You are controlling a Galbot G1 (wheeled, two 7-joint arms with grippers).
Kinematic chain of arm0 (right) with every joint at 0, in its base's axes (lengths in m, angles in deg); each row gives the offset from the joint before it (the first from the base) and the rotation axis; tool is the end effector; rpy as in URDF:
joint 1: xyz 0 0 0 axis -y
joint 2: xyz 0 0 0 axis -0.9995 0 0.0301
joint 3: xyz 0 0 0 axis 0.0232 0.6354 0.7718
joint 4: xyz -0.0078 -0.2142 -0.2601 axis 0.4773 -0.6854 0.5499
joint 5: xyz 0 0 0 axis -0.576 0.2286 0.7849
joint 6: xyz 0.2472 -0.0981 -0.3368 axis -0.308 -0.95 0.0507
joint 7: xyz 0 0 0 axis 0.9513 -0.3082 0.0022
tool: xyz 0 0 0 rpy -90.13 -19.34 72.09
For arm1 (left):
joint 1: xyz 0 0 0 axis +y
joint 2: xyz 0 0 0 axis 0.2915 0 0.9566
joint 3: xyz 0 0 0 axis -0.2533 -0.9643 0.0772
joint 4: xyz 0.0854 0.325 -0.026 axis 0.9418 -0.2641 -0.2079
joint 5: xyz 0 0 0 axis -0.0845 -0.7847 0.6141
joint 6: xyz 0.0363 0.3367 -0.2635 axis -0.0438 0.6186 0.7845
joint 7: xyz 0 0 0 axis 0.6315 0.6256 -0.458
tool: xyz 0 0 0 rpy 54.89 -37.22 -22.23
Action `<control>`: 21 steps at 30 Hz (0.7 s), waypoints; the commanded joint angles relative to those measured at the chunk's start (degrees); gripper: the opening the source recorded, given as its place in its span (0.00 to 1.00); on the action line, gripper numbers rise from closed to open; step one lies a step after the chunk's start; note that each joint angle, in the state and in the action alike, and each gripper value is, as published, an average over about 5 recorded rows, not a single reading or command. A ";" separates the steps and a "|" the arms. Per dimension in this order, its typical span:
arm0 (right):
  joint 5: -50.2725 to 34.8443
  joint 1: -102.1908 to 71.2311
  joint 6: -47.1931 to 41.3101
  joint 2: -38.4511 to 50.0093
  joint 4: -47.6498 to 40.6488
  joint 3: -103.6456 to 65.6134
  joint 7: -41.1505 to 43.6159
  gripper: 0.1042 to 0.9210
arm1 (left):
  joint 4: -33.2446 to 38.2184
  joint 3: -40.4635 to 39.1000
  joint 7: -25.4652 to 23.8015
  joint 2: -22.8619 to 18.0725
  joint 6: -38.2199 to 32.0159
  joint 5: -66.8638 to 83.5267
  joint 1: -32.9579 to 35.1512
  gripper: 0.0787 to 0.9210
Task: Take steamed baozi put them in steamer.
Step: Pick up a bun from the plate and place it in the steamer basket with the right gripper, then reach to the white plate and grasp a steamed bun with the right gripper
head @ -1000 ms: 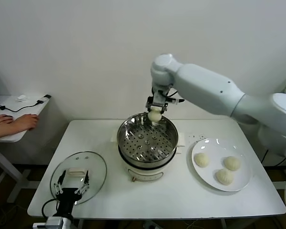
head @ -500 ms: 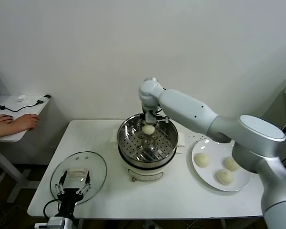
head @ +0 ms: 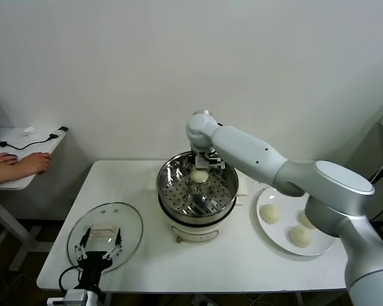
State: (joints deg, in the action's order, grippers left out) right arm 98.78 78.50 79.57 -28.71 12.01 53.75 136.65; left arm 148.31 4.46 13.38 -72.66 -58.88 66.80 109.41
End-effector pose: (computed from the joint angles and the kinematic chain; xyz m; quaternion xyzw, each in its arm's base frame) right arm 0.6357 0.2298 -0.0943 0.5881 -0.0126 0.8086 0.0058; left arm 0.2169 0.0656 -0.3591 0.0417 -0.9936 -0.0680 0.0801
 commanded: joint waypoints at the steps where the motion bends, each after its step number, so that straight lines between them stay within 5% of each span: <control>1: -10.02 5.70 -1.62 4.07 3.83 0.57 2.61 0.88 | 0.48 0.16 0.07 0.17 0.13 0.10 0.23 0.88; 7: -35.07 17.24 -17.49 17.37 10.02 10.05 -1.89 0.88 | 1.29 0.20 0.38 0.15 0.29 0.04 0.47 0.88; 13: -60.05 29.14 -44.81 32.80 19.72 26.19 -9.96 0.88 | 2.10 -0.33 0.50 -0.33 0.08 -0.19 1.42 0.88; 21: -73.99 28.78 -60.19 45.37 22.70 33.41 -10.44 0.88 | 2.78 -1.17 0.59 -0.57 -0.28 -0.33 2.66 0.88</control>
State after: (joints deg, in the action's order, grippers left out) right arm 48.68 100.61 41.79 0.35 28.31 75.26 129.70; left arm 150.26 3.77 13.90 -72.99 -59.11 66.62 111.07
